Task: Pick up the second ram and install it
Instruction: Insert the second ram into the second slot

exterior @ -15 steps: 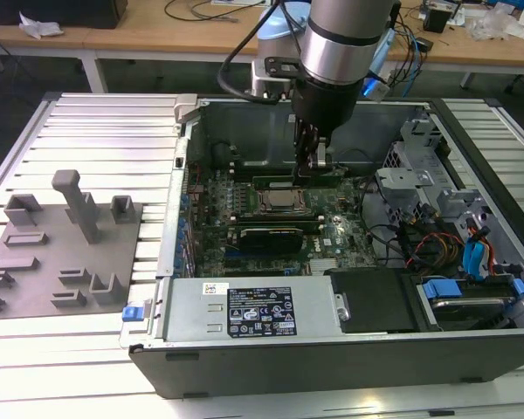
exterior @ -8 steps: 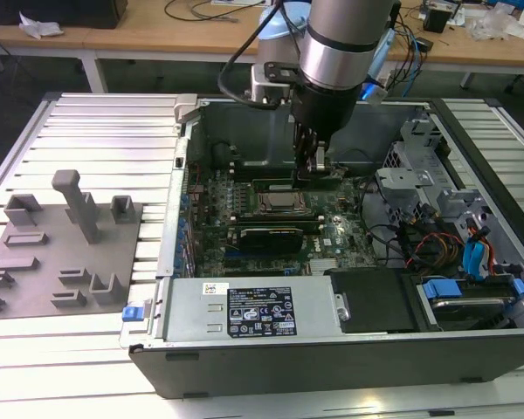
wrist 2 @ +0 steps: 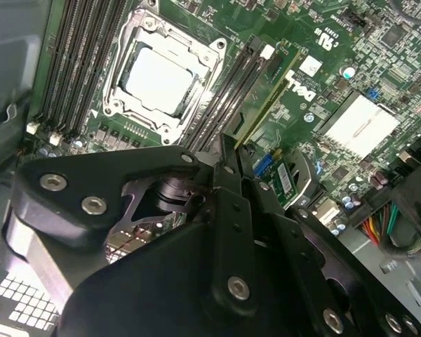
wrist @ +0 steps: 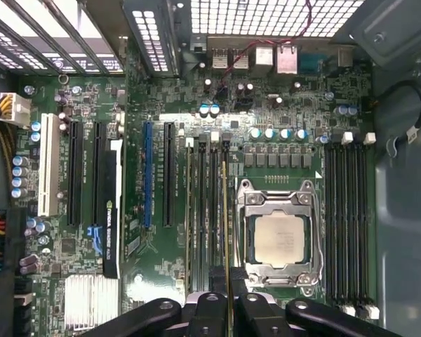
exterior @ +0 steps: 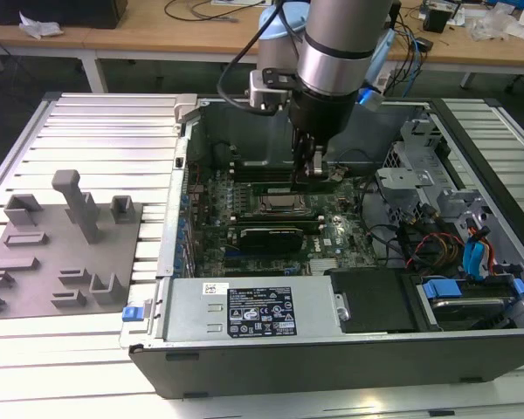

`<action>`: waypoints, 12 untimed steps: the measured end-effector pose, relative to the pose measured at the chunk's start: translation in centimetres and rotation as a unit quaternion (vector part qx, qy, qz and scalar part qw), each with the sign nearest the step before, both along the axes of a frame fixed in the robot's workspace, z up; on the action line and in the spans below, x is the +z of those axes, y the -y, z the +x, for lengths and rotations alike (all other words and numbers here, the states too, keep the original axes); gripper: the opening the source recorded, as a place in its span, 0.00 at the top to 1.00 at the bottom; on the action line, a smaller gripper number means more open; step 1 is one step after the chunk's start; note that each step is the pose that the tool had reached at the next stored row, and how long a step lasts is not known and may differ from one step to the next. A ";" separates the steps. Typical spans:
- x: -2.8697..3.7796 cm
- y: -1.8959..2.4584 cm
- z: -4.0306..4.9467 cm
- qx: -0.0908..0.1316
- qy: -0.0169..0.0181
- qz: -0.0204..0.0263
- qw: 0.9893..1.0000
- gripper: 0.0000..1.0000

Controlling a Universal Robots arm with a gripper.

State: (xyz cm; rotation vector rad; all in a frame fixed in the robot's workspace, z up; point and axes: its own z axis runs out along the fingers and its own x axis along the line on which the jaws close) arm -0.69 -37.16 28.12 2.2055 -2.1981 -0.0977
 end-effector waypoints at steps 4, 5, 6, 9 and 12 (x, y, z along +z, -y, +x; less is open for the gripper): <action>-0.59 0.00 -0.42 0.000 0.000 0.000 1.000 0.87; -0.64 0.00 -0.42 0.000 0.000 0.000 1.000 0.87; -0.69 0.00 -0.42 0.000 0.000 0.000 1.000 0.87; -0.93 0.00 -0.45 0.000 0.000 0.000 1.000 0.87; -1.12 0.00 -0.55 0.000 0.000 0.000 1.000 0.87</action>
